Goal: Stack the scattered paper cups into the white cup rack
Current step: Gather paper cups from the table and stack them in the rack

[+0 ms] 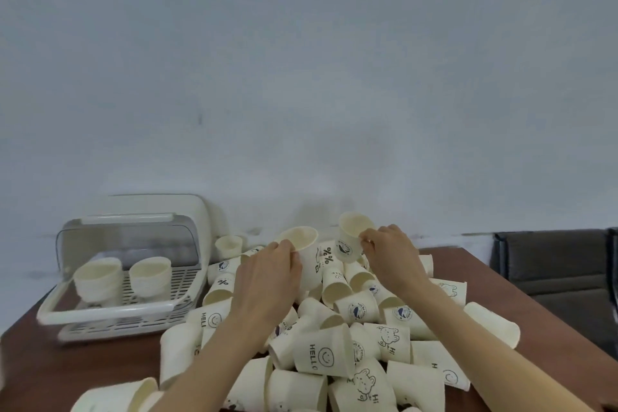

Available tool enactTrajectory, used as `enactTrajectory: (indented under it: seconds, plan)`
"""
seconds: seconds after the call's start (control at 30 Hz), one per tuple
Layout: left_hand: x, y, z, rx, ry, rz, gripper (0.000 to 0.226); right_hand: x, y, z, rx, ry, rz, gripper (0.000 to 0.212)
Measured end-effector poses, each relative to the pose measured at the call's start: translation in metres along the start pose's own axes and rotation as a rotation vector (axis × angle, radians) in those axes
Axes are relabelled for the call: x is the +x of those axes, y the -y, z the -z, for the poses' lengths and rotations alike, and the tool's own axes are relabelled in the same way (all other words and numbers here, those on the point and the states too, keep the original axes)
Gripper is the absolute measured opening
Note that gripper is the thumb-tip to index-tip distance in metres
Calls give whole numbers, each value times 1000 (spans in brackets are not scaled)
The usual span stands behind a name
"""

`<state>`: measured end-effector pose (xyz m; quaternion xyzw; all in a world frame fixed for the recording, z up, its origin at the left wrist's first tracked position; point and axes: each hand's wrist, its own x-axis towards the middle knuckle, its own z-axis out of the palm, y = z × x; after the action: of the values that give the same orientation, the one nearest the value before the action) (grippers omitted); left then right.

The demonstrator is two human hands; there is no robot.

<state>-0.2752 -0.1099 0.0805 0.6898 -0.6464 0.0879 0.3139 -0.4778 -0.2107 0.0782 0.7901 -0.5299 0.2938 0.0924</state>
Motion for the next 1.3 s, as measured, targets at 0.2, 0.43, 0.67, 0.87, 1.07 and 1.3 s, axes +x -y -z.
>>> enactTrajectory:
  seconds: [0.2,0.43,0.67,0.87,1.07,1.3]
  plan:
    - [-26,24,22,-8,-48,15,28,-18,43,20,7,34,66,26]
    - [-44,57,46,-16,-80,28,27,-25,86,28,5,62,130,29]
    - [-56,83,64,-8,-100,56,25,-29,118,24,25,130,184,28]
    - [-66,107,72,-17,-122,75,24,-35,143,23,44,136,222,28]
    - [-71,124,81,29,-136,110,24,-33,162,17,77,140,261,27]
    - [-75,142,90,29,-152,158,23,-32,181,8,100,143,295,27]
